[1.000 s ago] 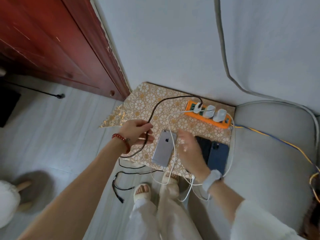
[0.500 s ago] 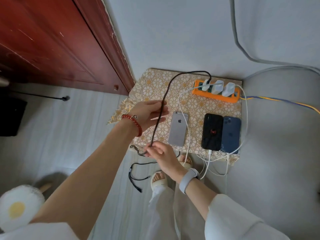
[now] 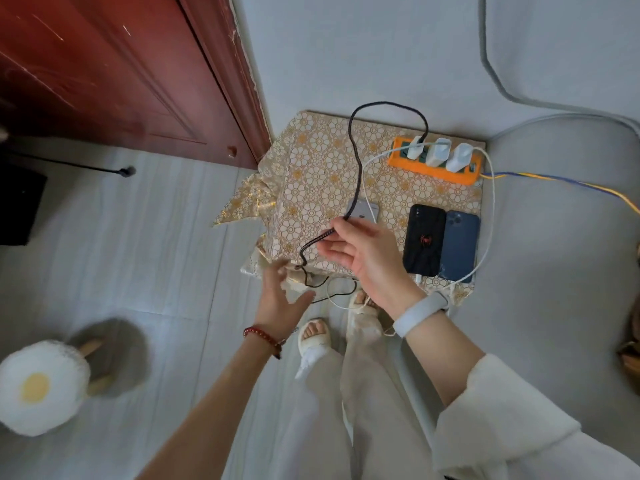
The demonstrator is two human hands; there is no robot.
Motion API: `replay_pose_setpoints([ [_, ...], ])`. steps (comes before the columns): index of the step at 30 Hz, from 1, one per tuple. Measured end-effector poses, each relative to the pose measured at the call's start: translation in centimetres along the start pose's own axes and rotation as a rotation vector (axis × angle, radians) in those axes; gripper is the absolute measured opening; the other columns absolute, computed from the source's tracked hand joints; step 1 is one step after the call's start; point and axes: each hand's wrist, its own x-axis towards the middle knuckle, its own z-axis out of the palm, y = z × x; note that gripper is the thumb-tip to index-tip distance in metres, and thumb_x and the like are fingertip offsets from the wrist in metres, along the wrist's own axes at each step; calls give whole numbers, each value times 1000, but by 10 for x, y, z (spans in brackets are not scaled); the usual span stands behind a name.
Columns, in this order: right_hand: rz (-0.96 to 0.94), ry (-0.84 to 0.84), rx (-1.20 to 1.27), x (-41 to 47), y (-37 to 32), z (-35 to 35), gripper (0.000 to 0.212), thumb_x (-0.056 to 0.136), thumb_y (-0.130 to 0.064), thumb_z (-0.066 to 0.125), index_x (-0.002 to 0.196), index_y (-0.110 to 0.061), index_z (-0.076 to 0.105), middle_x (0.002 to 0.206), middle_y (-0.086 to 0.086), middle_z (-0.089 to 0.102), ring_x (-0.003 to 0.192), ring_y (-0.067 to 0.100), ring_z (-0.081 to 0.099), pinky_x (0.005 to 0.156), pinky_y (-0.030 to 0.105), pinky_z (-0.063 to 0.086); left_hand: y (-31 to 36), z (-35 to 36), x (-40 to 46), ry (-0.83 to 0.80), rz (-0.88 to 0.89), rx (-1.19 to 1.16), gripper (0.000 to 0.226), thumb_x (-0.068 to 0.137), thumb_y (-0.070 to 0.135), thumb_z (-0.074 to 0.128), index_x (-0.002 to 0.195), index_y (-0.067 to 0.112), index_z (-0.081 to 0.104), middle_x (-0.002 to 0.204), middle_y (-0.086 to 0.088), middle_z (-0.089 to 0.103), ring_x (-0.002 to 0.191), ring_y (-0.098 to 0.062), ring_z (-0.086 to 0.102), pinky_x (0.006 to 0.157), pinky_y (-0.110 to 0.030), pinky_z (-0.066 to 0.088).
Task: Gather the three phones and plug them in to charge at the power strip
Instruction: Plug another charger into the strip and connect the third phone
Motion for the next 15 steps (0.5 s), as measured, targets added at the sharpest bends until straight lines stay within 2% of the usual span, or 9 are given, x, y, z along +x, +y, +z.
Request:
replay_pose_setpoints([
  [2, 6, -55, -13, -6, 5, 6, 10, 86, -4, 56, 81, -4, 65, 69, 10, 69, 64, 24, 70, 72, 33, 60, 7, 0, 7, 76, 128, 111, 76, 77, 13, 68, 138, 12, 23, 144, -9, 30, 133, -21, 30, 107, -35, 30],
  [4, 17, -93, 18, -11, 8, 9, 11, 87, -5, 56, 81, -5, 65, 68, 9, 69, 67, 24, 70, 76, 35, 59, 17, -1, 13, 52, 161, 243, 53, 85, 16, 58, 133, 9, 37, 140, -13, 41, 126, -24, 41, 101, -27, 34],
  [5, 22, -100, 45, -12, 9, 8, 11, 88, -5, 54, 84, -4, 65, 71, 10, 69, 69, 24, 70, 79, 37, 58, 22, -2, 14, 13, 103, 255, 31, 90, 17, 51, 119, 9, 51, 125, -15, 54, 110, -25, 52, 90, -23, 40],
  [6, 16, -94, 56, -13, 9, 6, 12, 89, -6, 52, 87, -4, 64, 75, 11, 69, 72, 25, 70, 83, 39, 56, 26, -2, 15, -34, 14, 181, 19, 93, 17, 44, 100, 8, 59, 106, -15, 63, 92, -24, 58, 78, -24, 46],
  [8, -8, -49, -17, -12, 12, 0, 15, 90, -5, 50, 95, -5, 64, 86, 11, 70, 84, 26, 69, 89, 41, 54, 32, -5, 12, -119, -160, -138, 28, 96, 14, 37, 75, 10, 55, 83, -13, 66, 70, -19, 65, 64, -25, 57],
  [10, -63, -11, -336, -13, 20, -10, 25, 88, -1, 47, 104, -11, 64, 102, 8, 69, 97, 19, 65, 93, 34, 51, 38, -13, 6, -167, -256, -457, 29, 97, 16, 34, 74, 8, 51, 74, -11, 70, 61, -14, 69, 56, -21, 58],
  [12, -8, -113, -662, -20, 36, -18, 34, 83, -4, 44, 109, -17, 62, 112, 2, 64, 99, 6, 61, 86, 14, 47, 43, -26, 3, -180, -242, -670, 31, 97, 20, 32, 76, 8, 50, 66, -6, 73, 60, -15, 71, 52, -19, 57],
  [13, 87, -201, -765, -25, 46, -21, 32, 82, -8, 45, 107, -17, 63, 113, 5, 64, 98, 10, 61, 82, 13, 47, 46, -34, 3, -167, -230, -765, 32, 98, 21, 31, 75, 8, 50, 64, -5, 73, 59, -14, 71, 49, -17, 55],
  [15, 226, -371, -971, -34, 71, -29, 27, 78, -19, 49, 99, -15, 66, 106, 10, 68, 97, 25, 63, 84, 28, 48, 51, -48, 7, -100, -224, -917, 34, 98, 23, 30, 73, 10, 49, 61, -3, 72, 57, -12, 70, 43, -13, 52],
])
